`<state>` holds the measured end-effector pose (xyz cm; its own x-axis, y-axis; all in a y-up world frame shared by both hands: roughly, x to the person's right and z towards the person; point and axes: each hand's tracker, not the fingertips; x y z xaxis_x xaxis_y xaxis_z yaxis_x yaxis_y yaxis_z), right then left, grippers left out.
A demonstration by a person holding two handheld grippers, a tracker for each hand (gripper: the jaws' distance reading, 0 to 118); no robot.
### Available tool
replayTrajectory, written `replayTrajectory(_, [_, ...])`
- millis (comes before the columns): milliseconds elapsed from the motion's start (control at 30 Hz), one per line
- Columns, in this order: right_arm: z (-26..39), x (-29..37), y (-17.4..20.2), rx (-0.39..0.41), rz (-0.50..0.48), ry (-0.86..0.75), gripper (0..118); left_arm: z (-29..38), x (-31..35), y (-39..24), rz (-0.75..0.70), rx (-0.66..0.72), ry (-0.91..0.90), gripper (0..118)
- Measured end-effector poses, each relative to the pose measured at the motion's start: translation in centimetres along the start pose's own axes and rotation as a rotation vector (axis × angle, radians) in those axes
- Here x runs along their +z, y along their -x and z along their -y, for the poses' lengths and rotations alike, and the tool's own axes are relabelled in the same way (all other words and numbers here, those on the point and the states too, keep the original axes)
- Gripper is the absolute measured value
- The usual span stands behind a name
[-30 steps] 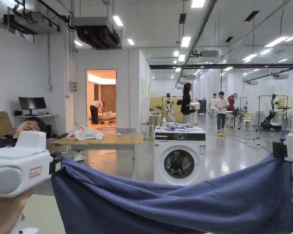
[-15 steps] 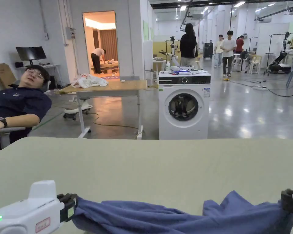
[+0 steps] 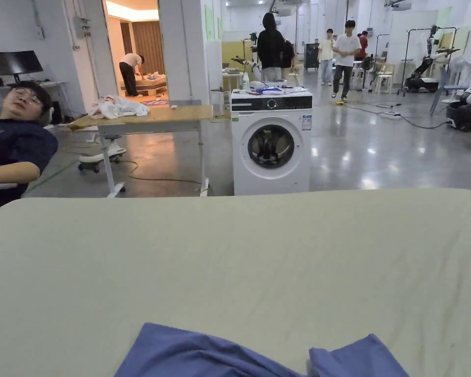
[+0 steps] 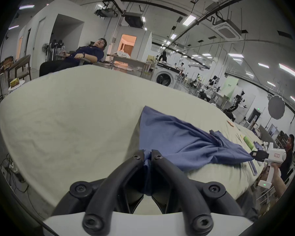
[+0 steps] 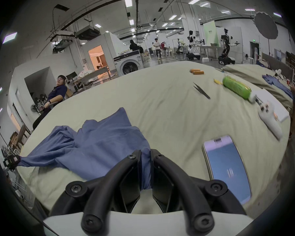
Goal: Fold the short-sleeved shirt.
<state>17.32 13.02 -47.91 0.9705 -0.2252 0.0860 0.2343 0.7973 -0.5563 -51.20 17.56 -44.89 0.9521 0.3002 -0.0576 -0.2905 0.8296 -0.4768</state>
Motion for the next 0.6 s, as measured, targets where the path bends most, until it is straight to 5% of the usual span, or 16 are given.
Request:
replayTrajectory(200, [2.4,3.8,0.4,-0.006,-0.013,-0.004,8,3.0,2.0,0.7,-0.018,0.009,0.043,3])
replayTrajectory(267, [2.7,3.9,0.5,-0.003,-0.026,-0.025,14,3.8,2.1,0.7,-0.014,0.019,0.029,24])
replayTrajectory(367, [3.0,4.0,0.6,-0.002,-0.065,-0.027,38,3.4,2.5,-0.4,-0.008,-0.079,0.021,44])
replayTrajectory(400, [3.1,4.3,0.9,-0.003,-0.07,-0.036,70,3.2,3.2,-1.4,-0.004,-0.141,-0.01,76])
replayTrajectory(467, [3.2,5.1,1.5,0.014,-0.085,-0.069,98,2.3,4.9,-3.3,-0.015,-0.219,-0.086,103])
replayTrajectory(600, [2.0,7.8,3.9,0.099,-0.108,-0.158,99,-0.2,8.4,-7.1,-0.067,-0.327,-0.224,104])
